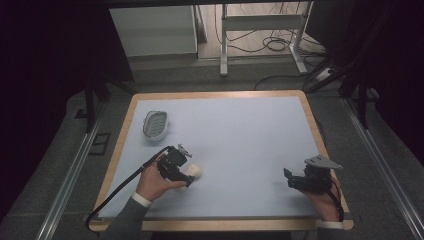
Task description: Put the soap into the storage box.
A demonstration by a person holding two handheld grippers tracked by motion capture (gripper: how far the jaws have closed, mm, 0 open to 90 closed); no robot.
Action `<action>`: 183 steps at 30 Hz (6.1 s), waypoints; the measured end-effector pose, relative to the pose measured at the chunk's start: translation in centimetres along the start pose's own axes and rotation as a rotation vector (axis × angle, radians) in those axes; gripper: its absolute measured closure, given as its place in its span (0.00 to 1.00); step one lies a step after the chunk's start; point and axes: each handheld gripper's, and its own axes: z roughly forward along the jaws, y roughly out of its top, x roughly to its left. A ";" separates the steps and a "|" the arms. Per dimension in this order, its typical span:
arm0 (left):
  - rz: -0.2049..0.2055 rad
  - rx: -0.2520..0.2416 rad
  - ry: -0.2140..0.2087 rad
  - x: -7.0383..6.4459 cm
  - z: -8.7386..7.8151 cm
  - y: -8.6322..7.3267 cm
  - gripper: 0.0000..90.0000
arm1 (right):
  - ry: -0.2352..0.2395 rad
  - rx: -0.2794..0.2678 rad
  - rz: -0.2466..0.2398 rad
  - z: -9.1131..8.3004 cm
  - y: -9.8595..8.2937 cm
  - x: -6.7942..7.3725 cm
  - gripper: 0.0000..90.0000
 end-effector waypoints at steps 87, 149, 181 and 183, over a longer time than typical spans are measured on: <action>-0.023 -0.054 -0.033 3.9 -1.8 1.7 0.55 | -0.039 0.007 0.015 -0.2 -0.4 -0.8 0.10; -0.132 -0.091 0.027 9.4 -3.3 4.0 0.55 | -0.072 0.023 0.048 -0.3 -0.7 -1.4 0.10; -0.273 -0.078 0.064 15.1 -2.3 4.5 0.55 | -0.079 0.027 0.053 -0.3 -0.8 -1.5 0.10; -0.288 -0.085 0.065 15.4 -2.3 4.4 0.55 | -0.079 0.028 0.052 -0.3 -0.9 -1.6 0.10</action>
